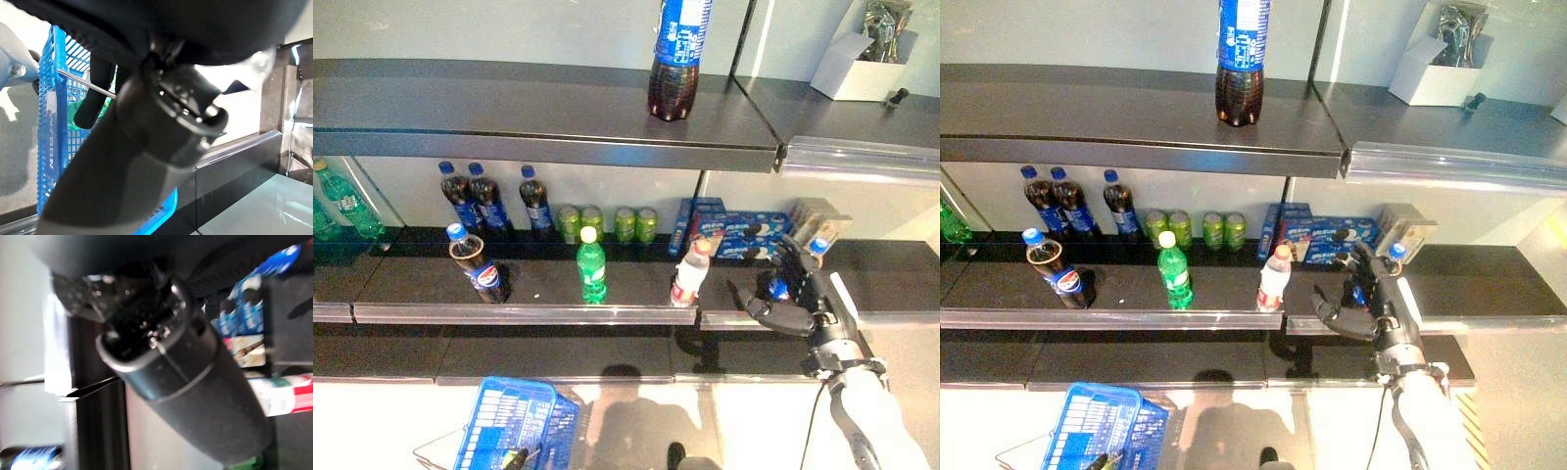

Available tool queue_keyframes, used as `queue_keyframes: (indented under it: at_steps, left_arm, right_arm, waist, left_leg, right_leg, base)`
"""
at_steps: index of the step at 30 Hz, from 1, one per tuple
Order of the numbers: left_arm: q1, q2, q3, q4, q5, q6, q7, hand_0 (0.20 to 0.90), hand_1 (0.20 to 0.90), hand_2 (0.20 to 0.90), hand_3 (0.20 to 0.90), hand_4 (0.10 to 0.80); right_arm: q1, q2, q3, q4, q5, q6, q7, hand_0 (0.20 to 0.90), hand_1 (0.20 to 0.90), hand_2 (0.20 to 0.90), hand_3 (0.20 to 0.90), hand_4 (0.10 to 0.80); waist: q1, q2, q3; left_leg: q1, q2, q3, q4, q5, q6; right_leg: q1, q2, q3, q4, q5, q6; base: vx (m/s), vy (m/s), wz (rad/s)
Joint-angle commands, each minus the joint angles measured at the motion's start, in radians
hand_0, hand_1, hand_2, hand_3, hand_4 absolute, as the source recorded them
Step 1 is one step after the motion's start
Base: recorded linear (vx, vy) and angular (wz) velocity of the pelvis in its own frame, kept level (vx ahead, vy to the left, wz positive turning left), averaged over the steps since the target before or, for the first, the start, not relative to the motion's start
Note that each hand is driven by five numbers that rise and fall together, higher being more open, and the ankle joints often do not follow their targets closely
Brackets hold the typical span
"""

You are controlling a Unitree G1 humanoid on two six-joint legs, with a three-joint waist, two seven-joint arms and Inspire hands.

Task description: Pick up the drink and place into the basket.

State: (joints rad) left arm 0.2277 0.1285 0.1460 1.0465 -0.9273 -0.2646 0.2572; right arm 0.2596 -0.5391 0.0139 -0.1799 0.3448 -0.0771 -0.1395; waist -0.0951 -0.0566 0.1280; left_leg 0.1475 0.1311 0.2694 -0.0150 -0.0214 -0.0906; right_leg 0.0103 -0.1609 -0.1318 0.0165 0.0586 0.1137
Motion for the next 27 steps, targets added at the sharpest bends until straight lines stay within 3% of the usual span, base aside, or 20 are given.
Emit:
queue_keyframes:
  at_steps: [1, 10, 16, 27]
  left_arm:
    - [-0.035, 0.068, 0.036, -0.127, 0.035, -0.137, 0.006, 0.300, 0.300, 0.300, 0.200, 0.100]
    - [-0.069, 0.058, -0.047, -0.186, 0.004, -0.143, 0.012, 0.300, 0.300, 0.300, 0.200, 0.100]
    - [-0.125, 0.054, -0.118, -0.233, -0.028, -0.155, 0.037, 0.300, 0.300, 0.300, 0.200, 0.100]
    - [-0.131, 0.051, -0.135, -0.245, -0.027, -0.151, 0.046, 0.300, 0.300, 0.300, 0.200, 0.100]
  right_arm:
    - [-0.081, 0.001, -0.032, -0.100, -0.051, -0.081, -0.044, 0.900, 0.900, 0.900, 0.900, 0.800]
    - [-0.183, 0.009, 0.044, -0.024, -0.037, -0.093, -0.169, 0.900, 0.900, 0.900, 0.900, 0.800]
    - [-0.349, 0.024, 0.085, 0.021, -0.055, -0.105, -0.325, 0.900, 0.900, 0.900, 0.900, 0.800]
    - [-0.446, 0.053, 0.060, 0.056, -0.104, -0.085, -0.534, 0.900, 0.900, 0.900, 0.900, 0.800]
  waist:
    - [0.017, 0.004, 0.030]
    - [0.031, 0.029, 0.106]
    - [0.057, 0.051, 0.192]
    - [0.081, 0.078, 0.262]
  left_leg:
    - [-0.077, 0.015, 0.007, 0.204, -0.084, 0.046]
    - [-0.180, 0.021, -0.028, 0.326, -0.102, 0.041]
    - [-0.288, 0.021, -0.072, 0.411, -0.092, 0.035]
    - [-0.363, 0.025, -0.114, 0.474, -0.031, 0.023]
  right_leg:
    - [-0.014, -0.054, -0.039, 0.144, -0.081, 0.020]
    - [-0.089, -0.052, -0.034, 0.237, -0.112, -0.008]
    - [-0.169, -0.060, -0.032, 0.314, -0.120, -0.030]
    - [-0.205, -0.067, -0.042, 0.361, -0.125, -0.045]
  base:
    - [0.000, 0.000, 0.00]
    - [0.015, 0.002, 0.07]
    - [-0.080, 0.018, 0.06]
    - [-0.016, 0.017, 0.06]
